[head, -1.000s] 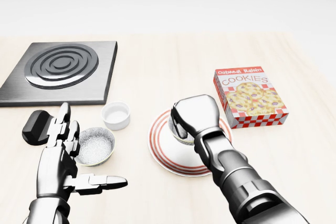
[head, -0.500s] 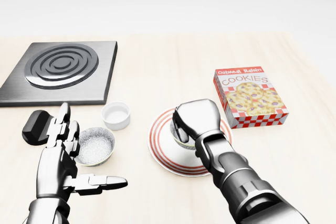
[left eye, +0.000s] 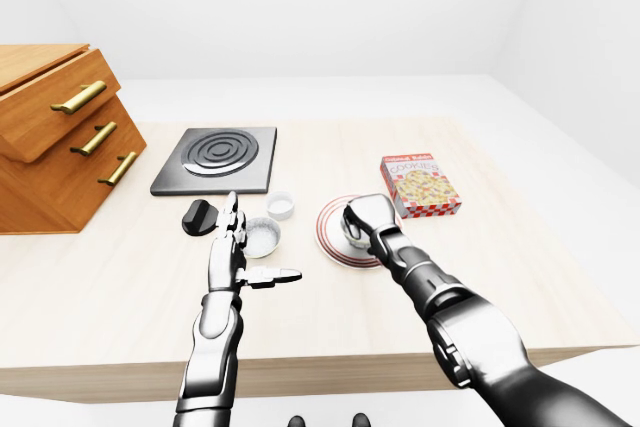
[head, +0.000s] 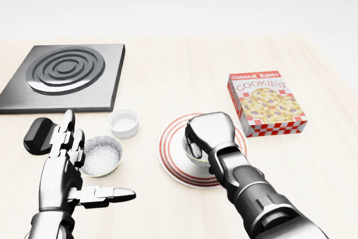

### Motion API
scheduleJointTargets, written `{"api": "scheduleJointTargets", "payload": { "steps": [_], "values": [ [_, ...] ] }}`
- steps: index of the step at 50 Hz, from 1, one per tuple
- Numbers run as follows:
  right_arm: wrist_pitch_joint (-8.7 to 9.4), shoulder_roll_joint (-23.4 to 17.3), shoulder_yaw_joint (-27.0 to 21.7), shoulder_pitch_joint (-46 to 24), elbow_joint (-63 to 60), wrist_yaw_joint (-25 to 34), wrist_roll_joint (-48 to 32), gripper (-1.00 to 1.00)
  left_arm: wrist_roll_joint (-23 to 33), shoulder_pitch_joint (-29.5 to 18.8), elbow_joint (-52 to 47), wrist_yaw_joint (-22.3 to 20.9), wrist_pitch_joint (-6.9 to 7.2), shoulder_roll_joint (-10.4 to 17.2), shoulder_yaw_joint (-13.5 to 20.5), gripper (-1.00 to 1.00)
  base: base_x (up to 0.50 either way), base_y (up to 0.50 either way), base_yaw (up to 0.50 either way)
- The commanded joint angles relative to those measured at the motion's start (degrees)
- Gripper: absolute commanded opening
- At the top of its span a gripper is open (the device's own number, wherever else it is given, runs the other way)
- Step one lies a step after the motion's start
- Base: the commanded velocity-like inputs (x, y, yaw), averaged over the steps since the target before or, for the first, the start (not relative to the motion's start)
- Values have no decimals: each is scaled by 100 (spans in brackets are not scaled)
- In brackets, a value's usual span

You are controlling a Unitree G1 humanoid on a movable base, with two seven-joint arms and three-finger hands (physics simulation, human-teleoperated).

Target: Pick the akita bowl next to the plate and place it on the plate.

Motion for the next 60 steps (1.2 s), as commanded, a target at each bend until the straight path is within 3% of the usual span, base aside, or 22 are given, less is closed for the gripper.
{"api": "scheduleJointTargets", "payload": {
  "steps": [1,4,9,10,14,21,26,30,31,32,33,34,35,52,56,60],
  "values": [
    [-1,3,-51,-3,8,35,59,-100,-6,-7,15,1,-8,2,4,100,0,0,0],
    [-1,0,-58,33,32,47,51,-100,-9,24,-88,7,66,-2,-5,100,0,0,0],
    [-1,-12,-78,-9,21,62,61,-100,-14,0,-18,1,22,1,6,100,0,0,0],
    [-1,-19,-87,-31,20,39,68,-100,-9,22,-108,12,89,-4,-7,100,0,0,0],
    [-1,-40,-102,-96,15,19,84,-100,-12,-1,-34,9,38,-2,4,100,0,0,0],
    [-1,-72,-127,-159,12,-61,116,-100,-10,24,-145,36,120,-7,2,100,0,0,0],
    [-1,-88,-113,-160,21,-160,91,-100,-4,11,-60,46,47,-6,12,100,0,0,0],
    [-1,-83,-122,-166,20,-163,93,-100,-1,23,-120,57,97,-5,8,100,0,0,0],
    [-1,-77,-150,-173,14,-152,131,-39,3,35,-105,57,69,-8,5,100,0,0,0],
    [-1,-74,-148,-163,15,-145,140,-10,3,38,-106,56,66,-7,5,100,0,0,0],
    [-1,-64,-175,-133,19,7,193,56,2,37,-92,56,52,-8,7,100,0,0,0],
    [-1,-64,-170,-127,14,17,202,56,1,37,-91,56,50,-7,7,100,0,0,0],
    [-1,-62,-183,-143,-8,0,242,100,1,31,-134,59,94,-4,6,100,0,0,0],
    [-1,-47,-91,27,-18,314,301,100,8,32,-43,51,-19,0,18,100,0,0,0],
    [-1,-74,6,142,-51,488,170,100,15,42,-138,62,63,-2,7,100,0,0,0],
    [-1,-161,28,230,-180,997,144,100,12,31,-80,52,17,2,18,100,0,0,0]
  ]
}}
